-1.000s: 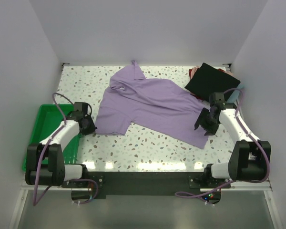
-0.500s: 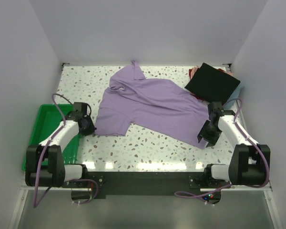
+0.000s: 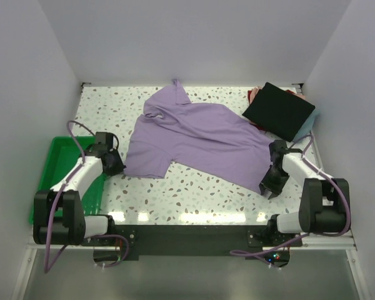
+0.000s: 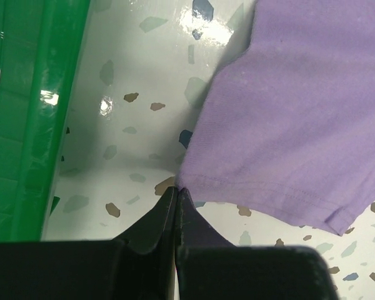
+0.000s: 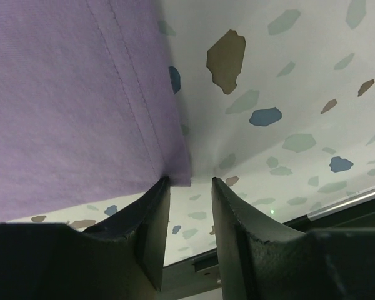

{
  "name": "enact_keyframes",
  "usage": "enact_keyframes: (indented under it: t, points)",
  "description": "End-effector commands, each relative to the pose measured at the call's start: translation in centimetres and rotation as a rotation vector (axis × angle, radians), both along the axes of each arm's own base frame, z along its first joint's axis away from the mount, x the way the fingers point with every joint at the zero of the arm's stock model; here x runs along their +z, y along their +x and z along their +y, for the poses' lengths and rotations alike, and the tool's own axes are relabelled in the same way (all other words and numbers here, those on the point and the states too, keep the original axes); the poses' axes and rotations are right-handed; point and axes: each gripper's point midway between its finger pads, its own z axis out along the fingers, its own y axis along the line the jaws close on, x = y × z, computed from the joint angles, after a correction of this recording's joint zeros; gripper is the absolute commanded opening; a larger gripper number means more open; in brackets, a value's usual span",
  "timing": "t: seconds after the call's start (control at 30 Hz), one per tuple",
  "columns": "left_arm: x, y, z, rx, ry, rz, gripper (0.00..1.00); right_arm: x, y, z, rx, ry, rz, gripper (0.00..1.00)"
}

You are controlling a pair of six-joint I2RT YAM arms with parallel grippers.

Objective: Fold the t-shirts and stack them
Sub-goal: Fold the tshirt

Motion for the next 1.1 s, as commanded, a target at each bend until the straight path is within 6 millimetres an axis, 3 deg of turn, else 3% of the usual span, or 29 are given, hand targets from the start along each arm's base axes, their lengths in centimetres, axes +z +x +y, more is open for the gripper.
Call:
enact_keyframes:
  t: [0.0, 0.23, 0.47, 0.53, 0.73, 0.9, 1.07]
  points:
    - [1.3, 1.2, 0.2, -0.014, 0.000, -0.037, 0.00, -1.0, 0.5, -0.3, -0.040, -0.021, -0.026, 0.36]
    - [2.1, 2.1, 0.0, -0.023, -0.010, -0.053, 0.00, -2.1, 0.9, -0.3, -0.066, -0.028, -0.044, 0.27]
    - [3.9, 2.8, -1.2, -0.044, -0.075, -0.075, 0.00, -1.7, 2.3, -0.2, -0.046, -0.013, -0.060, 0.02]
    - [4.9, 3.2, -1.5, -0.044, -0.089, -0.095, 0.00, -1.1, 2.8, 0.1, -0.026, 0.006, -0.063, 0.00]
    - [7.6, 2.5, -2.4, -0.014, -0.150, -0.135, 0.00, 1.5, 1.2, 1.3, 0.039, 0.083, -0.010, 0.00]
    - [8.7, 0.6, -2.9, 0.014, -0.191, -0.158, 0.00, 3.6, -1.7, 1.5, 0.067, 0.101, 0.057, 0.00]
    - [10.4, -1.7, -2.5, 0.041, -0.176, -0.172, 0.00, 4.8, -2.8, 1.9, 0.098, 0.117, 0.061, 0.00]
